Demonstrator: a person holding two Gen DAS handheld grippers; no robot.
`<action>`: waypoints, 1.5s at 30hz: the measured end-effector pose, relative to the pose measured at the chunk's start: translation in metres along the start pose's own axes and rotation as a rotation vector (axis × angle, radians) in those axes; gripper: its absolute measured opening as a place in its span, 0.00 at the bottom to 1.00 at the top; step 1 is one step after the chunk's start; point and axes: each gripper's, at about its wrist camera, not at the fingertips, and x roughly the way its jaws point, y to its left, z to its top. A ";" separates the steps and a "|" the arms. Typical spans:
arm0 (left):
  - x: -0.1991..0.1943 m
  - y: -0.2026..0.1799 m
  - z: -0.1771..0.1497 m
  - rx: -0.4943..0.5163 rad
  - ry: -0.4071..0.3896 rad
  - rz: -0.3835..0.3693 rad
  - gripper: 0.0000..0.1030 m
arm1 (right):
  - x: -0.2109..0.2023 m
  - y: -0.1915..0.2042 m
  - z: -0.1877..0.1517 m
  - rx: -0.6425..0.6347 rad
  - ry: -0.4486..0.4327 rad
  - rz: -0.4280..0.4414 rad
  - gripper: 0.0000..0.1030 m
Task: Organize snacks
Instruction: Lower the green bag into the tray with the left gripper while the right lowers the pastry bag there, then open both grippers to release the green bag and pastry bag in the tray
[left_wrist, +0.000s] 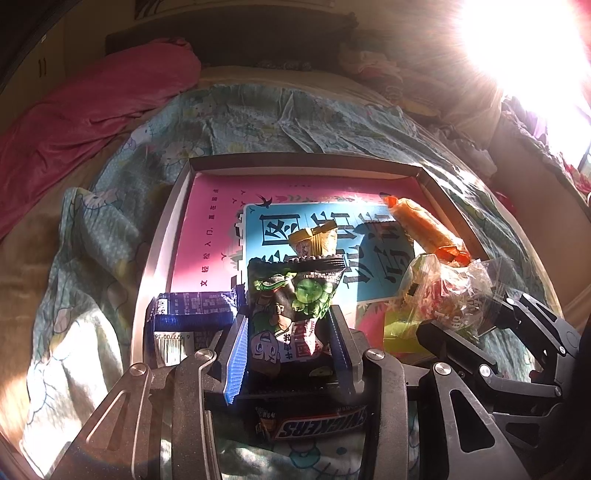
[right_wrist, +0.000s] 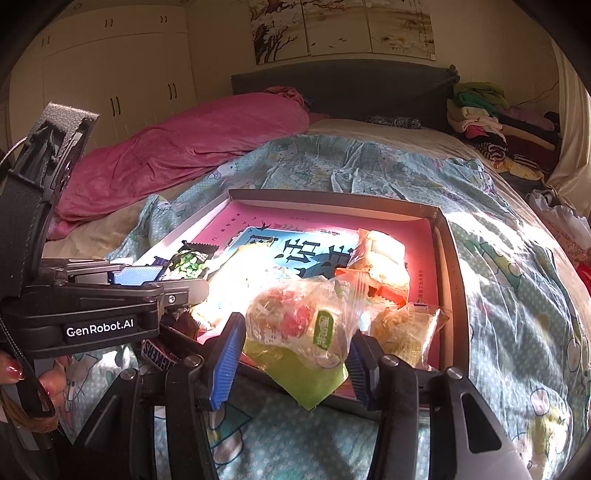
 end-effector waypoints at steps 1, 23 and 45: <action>0.000 0.000 0.000 0.001 0.000 0.001 0.41 | 0.000 -0.001 0.000 0.004 0.002 0.000 0.50; -0.002 0.002 0.001 -0.006 0.008 0.012 0.44 | -0.010 -0.020 0.004 0.082 -0.023 -0.015 0.53; -0.004 0.009 0.002 -0.033 0.022 0.025 0.61 | -0.015 -0.023 0.006 0.092 -0.030 -0.036 0.57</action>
